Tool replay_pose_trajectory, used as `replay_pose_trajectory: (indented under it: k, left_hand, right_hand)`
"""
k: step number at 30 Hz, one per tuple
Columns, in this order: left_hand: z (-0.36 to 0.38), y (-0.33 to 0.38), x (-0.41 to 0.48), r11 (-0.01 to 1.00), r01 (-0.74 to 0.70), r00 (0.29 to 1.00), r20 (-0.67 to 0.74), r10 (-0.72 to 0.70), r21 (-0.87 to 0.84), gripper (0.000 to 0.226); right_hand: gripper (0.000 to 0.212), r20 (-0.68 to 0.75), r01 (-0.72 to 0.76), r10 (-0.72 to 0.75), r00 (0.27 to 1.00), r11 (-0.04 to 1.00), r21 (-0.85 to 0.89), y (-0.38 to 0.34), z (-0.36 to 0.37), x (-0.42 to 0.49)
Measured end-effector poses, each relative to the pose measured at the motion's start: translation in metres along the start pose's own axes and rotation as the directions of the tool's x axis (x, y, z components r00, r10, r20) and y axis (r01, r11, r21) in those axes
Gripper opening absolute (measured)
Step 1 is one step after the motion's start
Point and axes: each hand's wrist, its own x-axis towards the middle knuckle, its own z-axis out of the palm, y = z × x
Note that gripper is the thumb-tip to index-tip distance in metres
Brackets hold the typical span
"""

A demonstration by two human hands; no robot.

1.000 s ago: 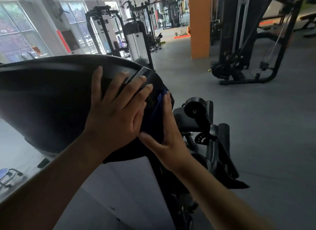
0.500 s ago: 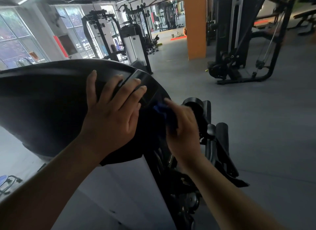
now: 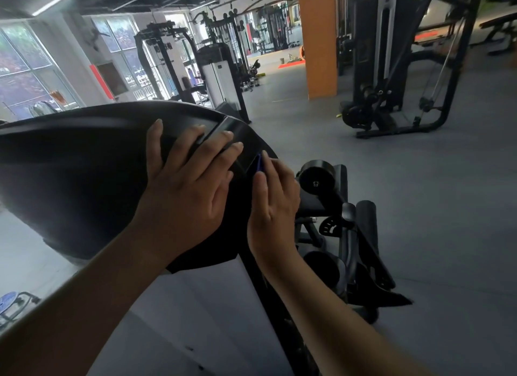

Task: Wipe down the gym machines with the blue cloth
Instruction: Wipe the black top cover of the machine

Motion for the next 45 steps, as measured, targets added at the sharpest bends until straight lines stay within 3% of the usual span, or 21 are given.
replay_pose_trajectory:
  k: [8,12,17,22,28,32,39,43,45]
  left_hand:
    - [0.002,0.002,-0.001,0.999,0.001,1.0,0.018,-0.002,0.049,0.046]
    - [0.002,0.003,0.0,0.999,0.01,1.0,0.014,-0.01,0.04,0.045]
    - [0.003,0.004,-0.001,0.998,0.021,0.999,0.023,-0.022,0.057,0.047]
    - [0.001,0.009,0.002,0.999,0.022,1.0,0.0,-0.022,0.045,0.045]
    - [0.005,0.014,0.001,0.998,-0.049,0.999,0.022,0.048,0.034,0.043]
    - [0.007,0.016,0.004,0.996,-0.09,0.995,0.04,0.089,0.019,0.042]
    - [0.012,0.018,0.002,0.993,-0.113,0.993,0.041,0.112,0.032,0.042]
    - [0.013,0.016,0.006,0.994,-0.112,0.993,0.022,0.112,0.014,0.04]
    - [0.014,0.016,0.004,0.994,-0.112,0.993,0.025,0.111,0.017,0.041]
  right_hand:
    - [0.059,0.102,-0.083,0.066,0.993,0.982,0.169,0.0,0.014,-0.011]
    - [0.057,0.063,-0.251,0.243,0.968,0.925,0.286,0.003,0.017,0.021]
    - [0.057,0.081,-0.12,0.106,0.991,0.974,0.19,-0.006,0.016,-0.03]
    - [0.058,0.051,-0.277,0.275,0.96,0.909,0.311,0.01,0.017,0.022]
    - [0.055,0.074,-0.183,0.17,0.983,0.954,0.239,0.003,0.019,-0.03]
    - [0.055,0.067,-0.347,0.344,0.936,0.882,0.32,0.021,0.018,0.015]
    - [0.053,0.135,-0.195,0.165,0.977,0.949,0.249,0.024,0.015,-0.024]
    - [0.052,0.155,-0.339,0.305,0.939,0.894,0.293,0.042,0.009,-0.012]
    - [0.053,0.212,-0.353,0.301,0.93,0.892,0.283,0.033,0.009,-0.018]
